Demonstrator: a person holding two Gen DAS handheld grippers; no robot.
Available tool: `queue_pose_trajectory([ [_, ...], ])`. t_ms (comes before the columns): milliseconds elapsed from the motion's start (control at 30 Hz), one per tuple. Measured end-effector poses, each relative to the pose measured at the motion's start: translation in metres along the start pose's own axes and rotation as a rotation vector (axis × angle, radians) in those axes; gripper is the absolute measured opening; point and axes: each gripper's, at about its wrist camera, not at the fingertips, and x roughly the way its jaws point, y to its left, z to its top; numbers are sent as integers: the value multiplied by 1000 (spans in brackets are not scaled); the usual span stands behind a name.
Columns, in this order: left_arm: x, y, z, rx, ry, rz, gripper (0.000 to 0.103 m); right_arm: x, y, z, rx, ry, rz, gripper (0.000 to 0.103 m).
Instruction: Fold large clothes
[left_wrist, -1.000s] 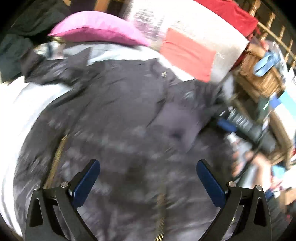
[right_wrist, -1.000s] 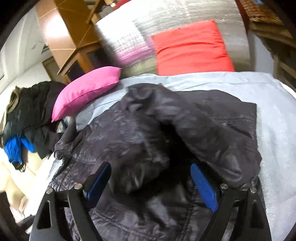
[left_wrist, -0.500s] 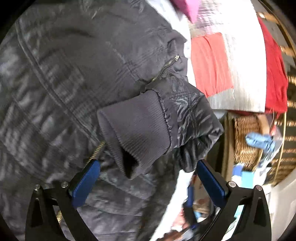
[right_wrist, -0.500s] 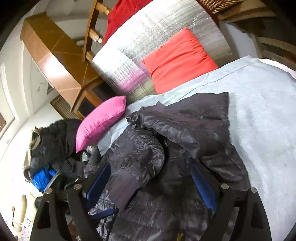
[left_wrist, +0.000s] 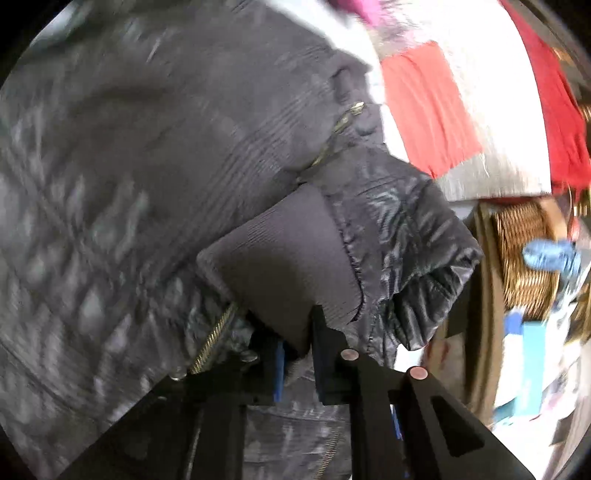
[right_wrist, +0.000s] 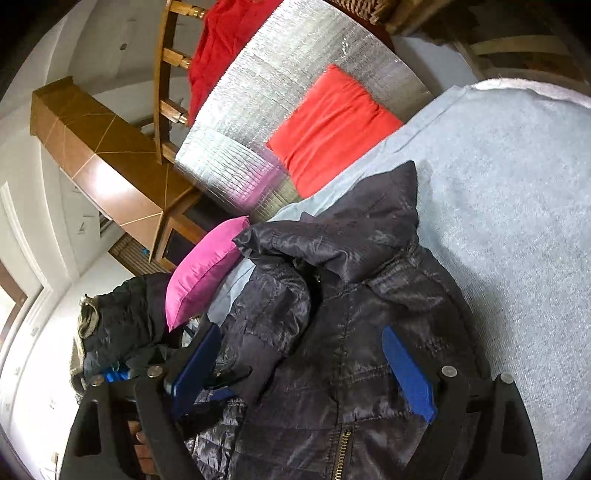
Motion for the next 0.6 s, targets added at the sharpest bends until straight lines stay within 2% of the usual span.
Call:
queue_pose_trajectory([
  [167, -48, -26, 21, 196, -155, 78, 11, 0, 0, -2, -8, 13, 5, 91],
  [267, -74, -37, 34, 291, -235, 141, 10, 3, -3, 1, 43, 29, 40, 91],
  [300, -81, -39, 40, 313, -257, 157, 10, 5, -3, 4, 88, 41, 74, 91],
  [367, -92, -42, 51, 340, -289, 180, 10, 12, -3, 10, 153, 67, 126, 102],
  [433, -99, -45, 61, 366, -311, 200, 10, 31, -1, 21, 245, 104, 180, 102],
  [500, -107, -50, 67, 412, -328, 225, 10, 58, -6, 29, 396, 132, 232, 102],
  [567, -105, -57, 69, 454, -335, 244, 10, 87, -12, 29, 509, 175, 240, 102],
  [600, -106, -61, 70, 478, -338, 252, 10, 101, -19, 26, 584, 187, 215, 102],
])
